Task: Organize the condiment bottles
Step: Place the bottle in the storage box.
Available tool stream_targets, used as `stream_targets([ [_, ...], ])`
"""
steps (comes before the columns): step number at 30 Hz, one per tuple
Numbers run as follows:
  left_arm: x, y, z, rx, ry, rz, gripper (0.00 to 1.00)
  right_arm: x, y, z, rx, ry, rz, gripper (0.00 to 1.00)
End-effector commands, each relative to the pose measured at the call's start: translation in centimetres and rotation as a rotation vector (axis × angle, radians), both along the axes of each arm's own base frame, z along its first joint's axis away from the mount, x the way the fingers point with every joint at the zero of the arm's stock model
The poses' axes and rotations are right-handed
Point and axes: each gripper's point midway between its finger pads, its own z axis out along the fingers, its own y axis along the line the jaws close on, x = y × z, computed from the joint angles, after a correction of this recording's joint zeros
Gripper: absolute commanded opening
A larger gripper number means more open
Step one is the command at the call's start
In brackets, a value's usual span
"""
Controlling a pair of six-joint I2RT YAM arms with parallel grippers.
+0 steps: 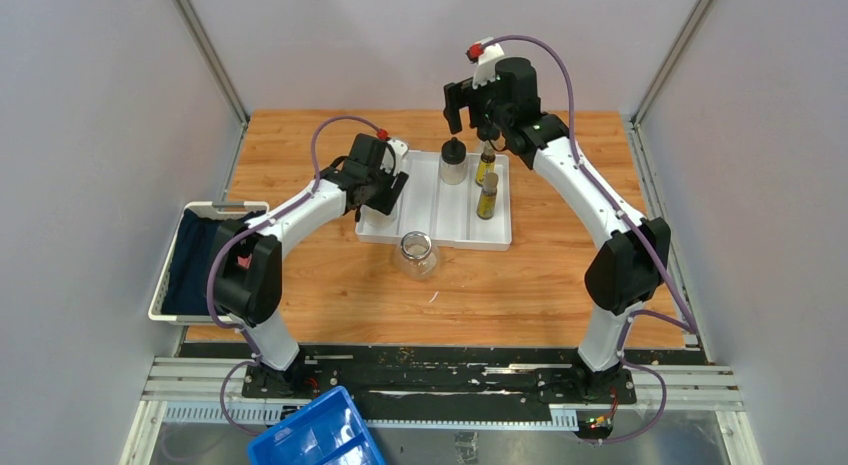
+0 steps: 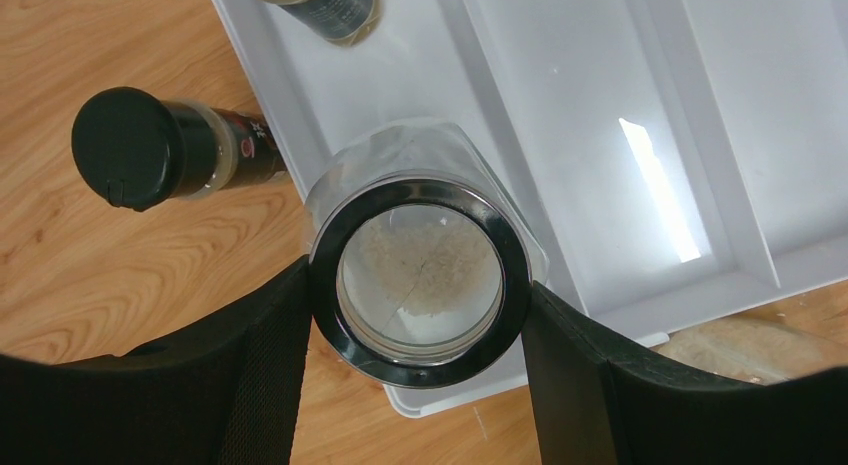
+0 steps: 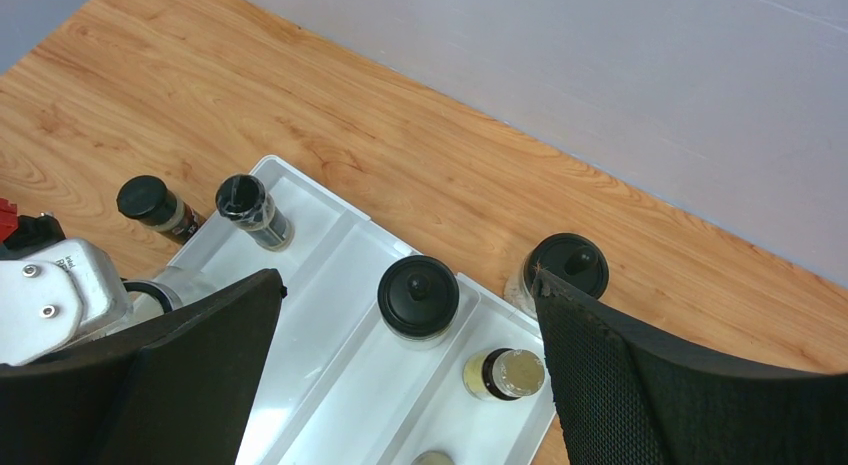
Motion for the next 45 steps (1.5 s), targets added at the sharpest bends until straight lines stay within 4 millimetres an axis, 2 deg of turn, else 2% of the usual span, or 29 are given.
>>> stream_targets([
  [1,-0.4,2.0,-0.6,0.072,0.011,0.052,0.59,0.1,0.9,-0.1,-0.019,-0.005,0.009,1.0],
  [2,-0.4,2.0,-0.6,0.071,0.011,0.055,0.6,0.1,0.9,-0.1,-0.019,-0.004,0.01,1.0],
  [4,-0.4,1.9,-0.5,0.066,0.009,0.054,0.75,0.0,0.9,-0.2,-0.019,-0.002,0.01,1.0],
  [8,-0.3,1.5,-0.6,0.05,0.018,0.044,0.78,0.1,0.9,-0.2,-0.021,-0.002,0.011,1.0],
  [9,-0.3,1.4,-0.8,0.047,0.021,0.043,0.84,0.1,0.8,-0.2,-0.022,-0.003,0.009,1.0],
  [10,-0.2,1.3,-0.9,0.047,0.026,0.043,0.98,0.1,0.9,-0.3,-0.022,-0.003,0.01,1.0],
  [11,-0.2,1.2,-1.0,0.045,0.029,0.044,1.0,0.1,0.9,-0.3,-0.023,-0.002,0.011,1.0],
  [16,0.2,1.1,-0.6,0.031,0.014,0.059,1.0,0.2,0.9,-0.5,-0.027,-0.001,0.01,1.0],
  [24,1.1,1.2,1.6,-0.006,-0.052,0.12,1.0,0.2,0.9,-0.1,-0.026,-0.011,0.009,1.0],
  [26,1.1,1.2,2.5,-0.03,-0.071,0.139,1.0,0.2,0.9,0.1,-0.026,-0.016,0.011,1.0],
  [29,1.1,0.8,5.2,-0.126,-0.13,0.192,1.0,0.3,1.1,0.3,-0.022,-0.019,0.018,1.0],
  [32,1.0,0.7,8.6,-0.249,-0.223,0.253,1.0,0.3,2.0,0.3,-0.006,0.005,0.054,1.0],
  [38,0.2,2.5,15.6,-0.38,-0.424,0.354,1.0,1.0,5.2,-0.4,0.004,0.05,0.143,0.98],
  [42,-1.0,3.8,17.9,-0.441,-0.512,0.407,1.0,1.3,7.3,-1.8,-0.02,0.092,0.198,0.97],
  [45,-1.7,4.6,18.4,-0.478,-0.556,0.435,0.99,1.2,8.9,-3.3,-0.033,0.126,0.24,0.97],
])
